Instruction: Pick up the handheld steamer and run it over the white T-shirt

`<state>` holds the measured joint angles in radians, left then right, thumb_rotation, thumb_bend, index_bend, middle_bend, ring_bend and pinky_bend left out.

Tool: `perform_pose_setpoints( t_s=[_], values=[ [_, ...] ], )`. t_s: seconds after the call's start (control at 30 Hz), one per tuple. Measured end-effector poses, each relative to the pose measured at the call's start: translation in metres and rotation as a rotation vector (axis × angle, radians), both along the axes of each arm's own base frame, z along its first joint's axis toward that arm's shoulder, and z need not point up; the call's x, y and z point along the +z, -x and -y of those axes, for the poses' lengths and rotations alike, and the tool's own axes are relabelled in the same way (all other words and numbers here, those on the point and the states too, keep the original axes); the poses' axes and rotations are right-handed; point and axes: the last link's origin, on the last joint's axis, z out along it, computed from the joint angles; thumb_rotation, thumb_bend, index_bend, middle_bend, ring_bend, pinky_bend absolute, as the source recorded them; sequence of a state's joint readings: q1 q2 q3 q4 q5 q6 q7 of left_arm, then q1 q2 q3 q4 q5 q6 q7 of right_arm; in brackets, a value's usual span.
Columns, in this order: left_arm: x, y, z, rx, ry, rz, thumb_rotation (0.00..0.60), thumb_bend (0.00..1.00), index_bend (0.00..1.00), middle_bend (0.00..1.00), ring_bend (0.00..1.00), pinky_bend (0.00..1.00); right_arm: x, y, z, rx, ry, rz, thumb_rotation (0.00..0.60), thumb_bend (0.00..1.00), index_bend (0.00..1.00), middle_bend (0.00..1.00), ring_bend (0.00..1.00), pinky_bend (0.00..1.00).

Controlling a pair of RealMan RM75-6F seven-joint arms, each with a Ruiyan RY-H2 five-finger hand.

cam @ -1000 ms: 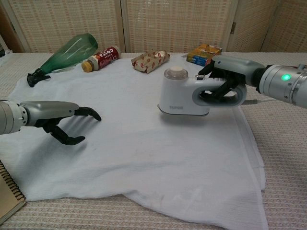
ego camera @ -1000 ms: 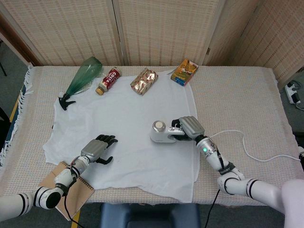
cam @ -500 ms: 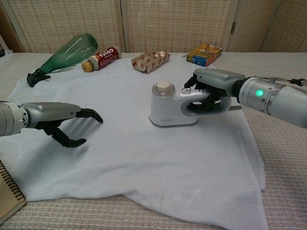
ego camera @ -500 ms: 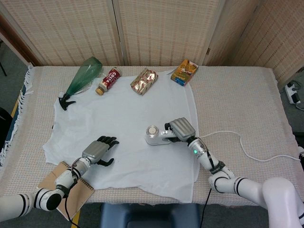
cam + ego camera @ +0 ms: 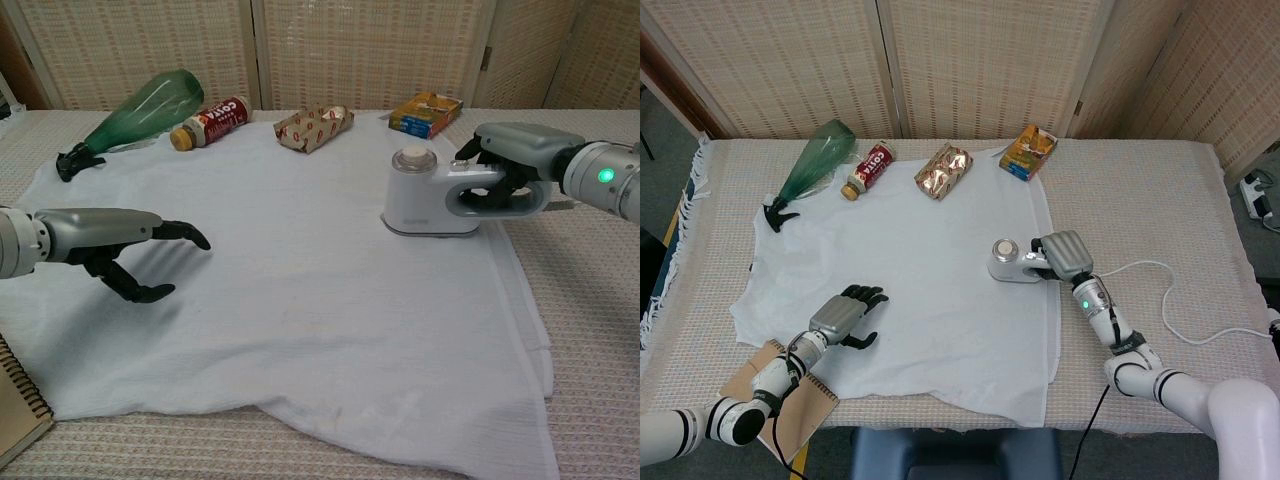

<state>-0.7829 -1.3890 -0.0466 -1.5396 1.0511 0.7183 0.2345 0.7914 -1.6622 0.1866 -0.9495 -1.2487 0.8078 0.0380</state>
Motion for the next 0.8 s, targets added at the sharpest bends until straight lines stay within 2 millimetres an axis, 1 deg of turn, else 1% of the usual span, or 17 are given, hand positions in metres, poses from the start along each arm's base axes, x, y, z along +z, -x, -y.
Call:
perform_pose_setpoints(
  t_s=[0.1, 0.2, 0.3, 0.53, 0.67, 0.8],
  values=[
    [0.000, 0.001, 0.001, -0.007, -0.002, -0.007, 0.411, 0.49, 0.15, 0.07, 0.00, 0.00, 0.001, -0.009, -0.003, 0.003, -0.008, 0.077, 0.600, 0.66, 0.87, 0.90, 0.87, 1.00],
    [-0.001, 0.002, 0.002, -0.009, -0.002, -0.010, 0.410, 0.49, 0.15, 0.07, 0.00, 0.00, -0.003, -0.026, -0.007, 0.041, -0.031, 0.120, 0.600, 0.66, 0.87, 0.90, 0.87, 1.00],
    [-0.001, 0.002, 0.002, -0.008, -0.008, -0.009, 0.415, 0.49, 0.15, 0.07, 0.00, 0.00, -0.013, -0.040, -0.008, 0.067, -0.050, 0.140, 0.600, 0.66, 0.87, 0.90, 0.87, 1.00],
    [-0.001, 0.003, 0.005, -0.016, -0.009, -0.016, 0.411, 0.49, 0.15, 0.07, 0.00, 0.00, -0.046, -0.070, -0.013, 0.099, -0.121, 0.187, 0.600, 0.66, 0.87, 0.90, 0.87, 1.00],
    [-0.002, 0.003, 0.006, -0.018, -0.005, -0.022, 0.410, 0.49, 0.15, 0.07, 0.00, 0.00, -0.057, -0.078, -0.021, 0.135, -0.160, 0.179, 0.600, 0.66, 0.87, 0.90, 0.87, 1.00],
    [-0.001, 0.004, 0.006, -0.018, -0.007, -0.026, 0.409, 0.49, 0.15, 0.07, 0.00, 0.00, -0.059, -0.080, -0.031, 0.172, -0.196, 0.164, 0.600, 0.66, 0.87, 0.90, 0.87, 1.00]
  ],
)
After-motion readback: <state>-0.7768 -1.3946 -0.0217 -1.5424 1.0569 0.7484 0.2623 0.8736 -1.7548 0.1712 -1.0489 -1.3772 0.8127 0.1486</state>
